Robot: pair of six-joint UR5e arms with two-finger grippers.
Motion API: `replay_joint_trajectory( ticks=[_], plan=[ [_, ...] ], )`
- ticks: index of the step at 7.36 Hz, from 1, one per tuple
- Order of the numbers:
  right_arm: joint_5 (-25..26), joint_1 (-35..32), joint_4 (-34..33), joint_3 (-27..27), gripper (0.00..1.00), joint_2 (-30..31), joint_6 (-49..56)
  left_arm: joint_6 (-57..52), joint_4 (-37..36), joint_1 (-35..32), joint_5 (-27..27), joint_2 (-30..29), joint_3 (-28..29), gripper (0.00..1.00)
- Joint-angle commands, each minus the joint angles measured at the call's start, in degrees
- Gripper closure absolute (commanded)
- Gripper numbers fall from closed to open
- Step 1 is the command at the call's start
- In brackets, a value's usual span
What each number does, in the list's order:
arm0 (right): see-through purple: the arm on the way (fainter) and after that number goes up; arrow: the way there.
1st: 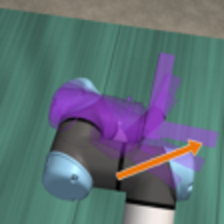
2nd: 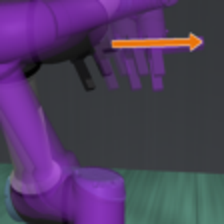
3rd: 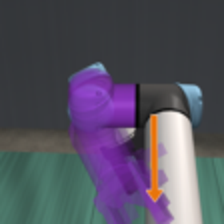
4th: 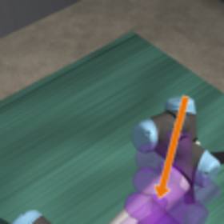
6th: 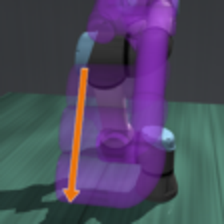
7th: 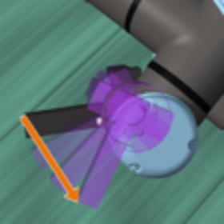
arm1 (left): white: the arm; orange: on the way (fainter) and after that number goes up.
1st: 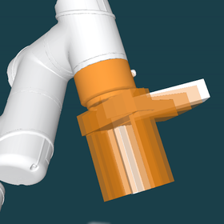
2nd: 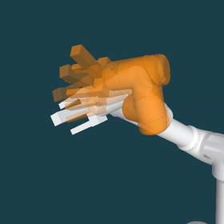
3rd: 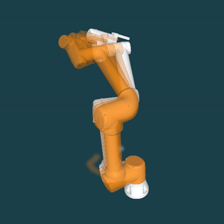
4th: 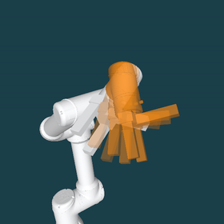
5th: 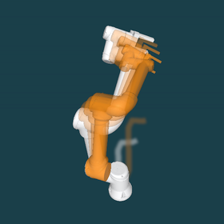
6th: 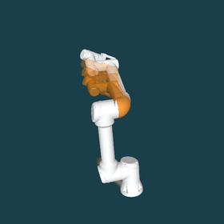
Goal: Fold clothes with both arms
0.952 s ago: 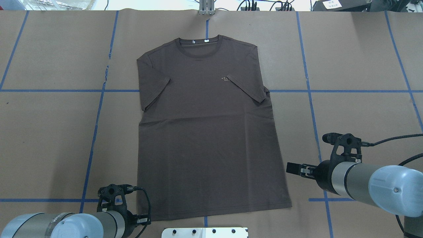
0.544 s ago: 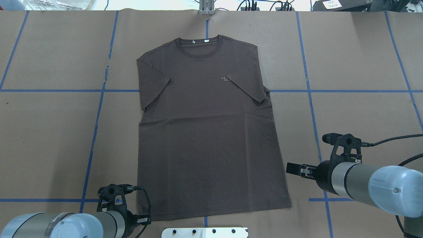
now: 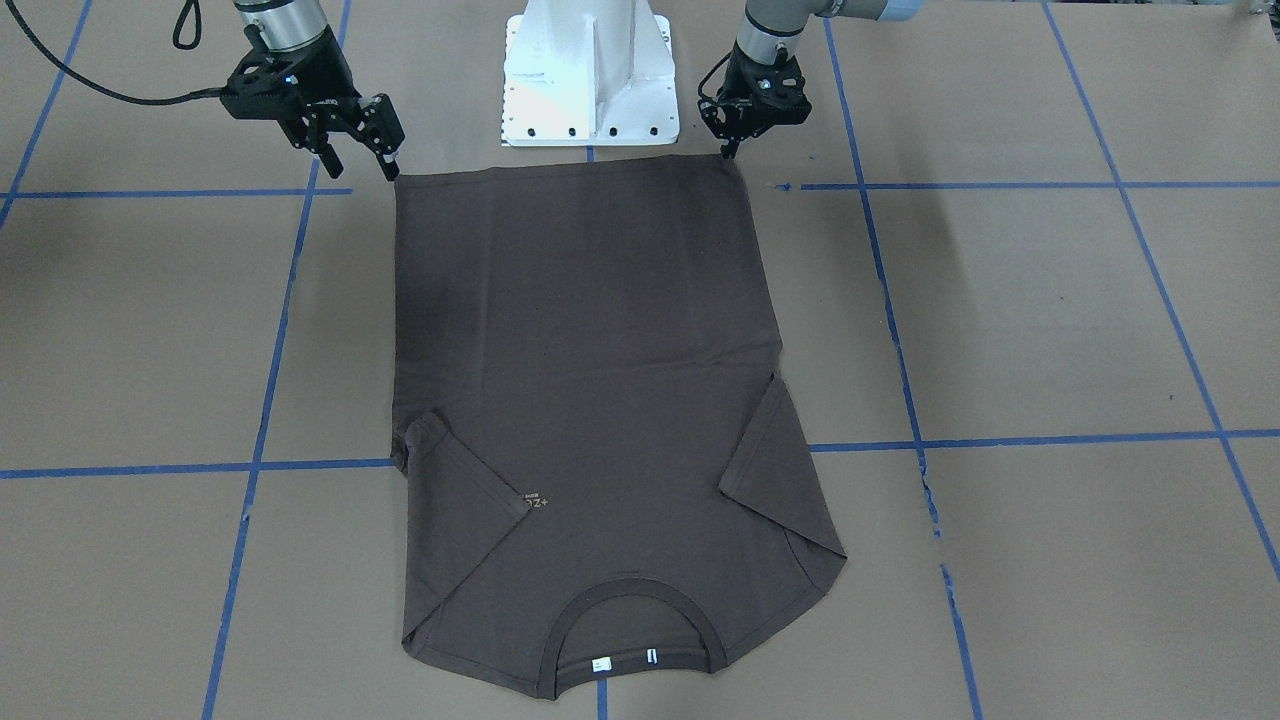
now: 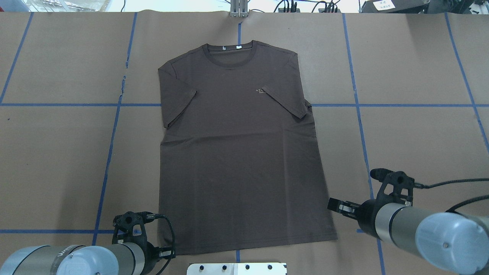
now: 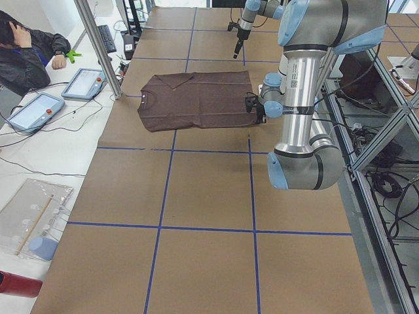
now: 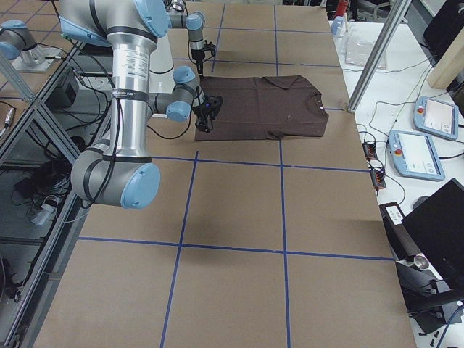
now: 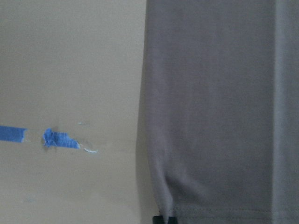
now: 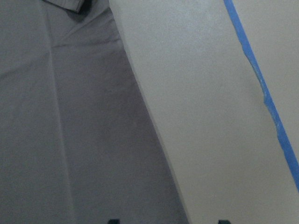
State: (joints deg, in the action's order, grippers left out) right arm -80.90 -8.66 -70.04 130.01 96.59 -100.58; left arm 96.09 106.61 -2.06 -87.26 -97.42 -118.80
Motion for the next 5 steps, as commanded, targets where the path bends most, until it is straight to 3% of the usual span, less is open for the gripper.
replay_joint_trajectory(
  ticks=[1,3,5],
  plan=[
    [7.48,6.61,-2.63,-0.46,0.19,-0.26,-2.68,0.06,0.01,-0.57,1.38,0.04,-0.81,1.00],
    [10.22,9.87,-3.18,-2.56,0.31,-0.79,-4.45,0.23,0.01,-0.40,1.74,0.04,-0.99,1.00],
    [11.46,10.94,-3.09,-5.89,0.33,-1.76,-4.45,0.32,0.01,-0.40,3.15,0.12,-1.08,1.00]
  ],
)
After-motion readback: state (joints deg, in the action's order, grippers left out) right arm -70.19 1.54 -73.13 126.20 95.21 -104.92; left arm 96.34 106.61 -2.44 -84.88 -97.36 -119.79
